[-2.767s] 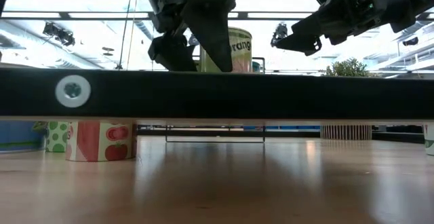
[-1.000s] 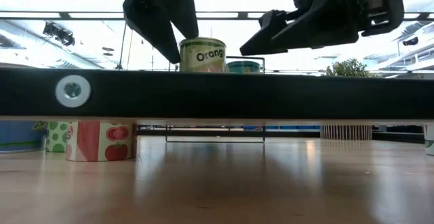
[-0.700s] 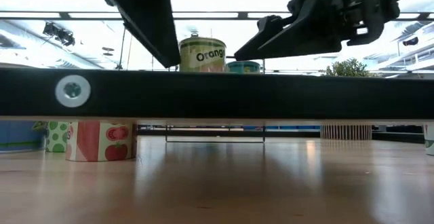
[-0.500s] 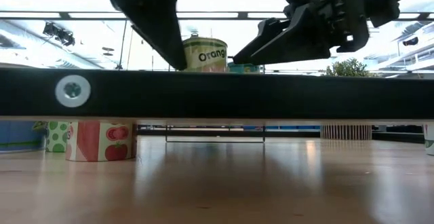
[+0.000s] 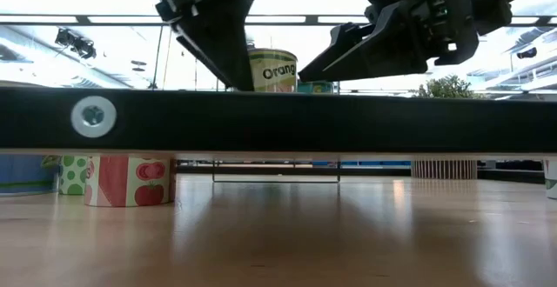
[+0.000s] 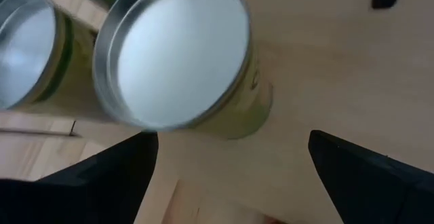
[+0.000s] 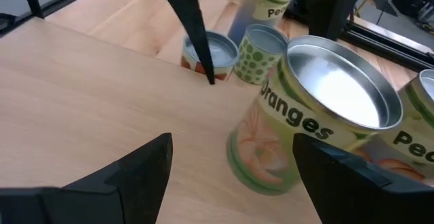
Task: Pick and place cans onto a shelf
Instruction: Put the large canned oranges on the shelf
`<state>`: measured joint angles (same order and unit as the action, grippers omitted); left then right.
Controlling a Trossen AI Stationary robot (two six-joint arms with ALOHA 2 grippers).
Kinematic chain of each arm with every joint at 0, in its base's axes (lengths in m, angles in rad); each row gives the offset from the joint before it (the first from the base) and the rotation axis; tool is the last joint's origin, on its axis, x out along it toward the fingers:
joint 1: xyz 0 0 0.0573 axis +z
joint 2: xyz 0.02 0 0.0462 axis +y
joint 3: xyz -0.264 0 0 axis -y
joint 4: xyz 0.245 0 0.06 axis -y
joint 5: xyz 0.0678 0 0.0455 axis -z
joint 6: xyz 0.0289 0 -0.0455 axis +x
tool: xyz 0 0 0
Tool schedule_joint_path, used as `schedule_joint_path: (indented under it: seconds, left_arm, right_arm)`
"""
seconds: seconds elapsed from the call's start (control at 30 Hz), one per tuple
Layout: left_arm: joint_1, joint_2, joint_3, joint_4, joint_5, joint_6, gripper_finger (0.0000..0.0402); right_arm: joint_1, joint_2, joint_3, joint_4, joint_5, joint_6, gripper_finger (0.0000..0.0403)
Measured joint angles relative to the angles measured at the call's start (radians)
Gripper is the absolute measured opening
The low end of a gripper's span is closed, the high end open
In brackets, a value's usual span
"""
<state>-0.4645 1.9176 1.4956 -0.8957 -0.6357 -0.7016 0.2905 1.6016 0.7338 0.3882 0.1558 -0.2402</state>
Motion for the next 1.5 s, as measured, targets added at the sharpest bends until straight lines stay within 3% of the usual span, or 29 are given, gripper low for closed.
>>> schedule_joint_path:
  seconds: [0.67, 1.0, 1.27, 1.5]
  left_arm:
    - [-0.060, 0.000, 0.000, 0.135, 0.068, -0.042, 0.0387]
    - [-0.056, 0.001, 0.000, 0.093, 0.082, -0.079, 0.0387]
    - [-0.042, 0.001, 0.000, 0.093, 0.085, -0.099, 0.0387]
    - [-0.044, 0.001, 0.000, 0.089, 0.115, -0.099, 0.0387]
  right_arm:
    - [-0.025, 0.000, 0.000, -0.022, 0.034, -0.104, 0.0313]
    - [-0.007, 0.000, 0.000, -0.054, 0.034, 0.000, 0.0313]
    - [0.019, 0.000, 0.000, -0.020, -0.104, 0.034, 0.0313]
    - [-0.012, 0.001, 0.000, 0.030, -0.116, -0.003, 0.0313]
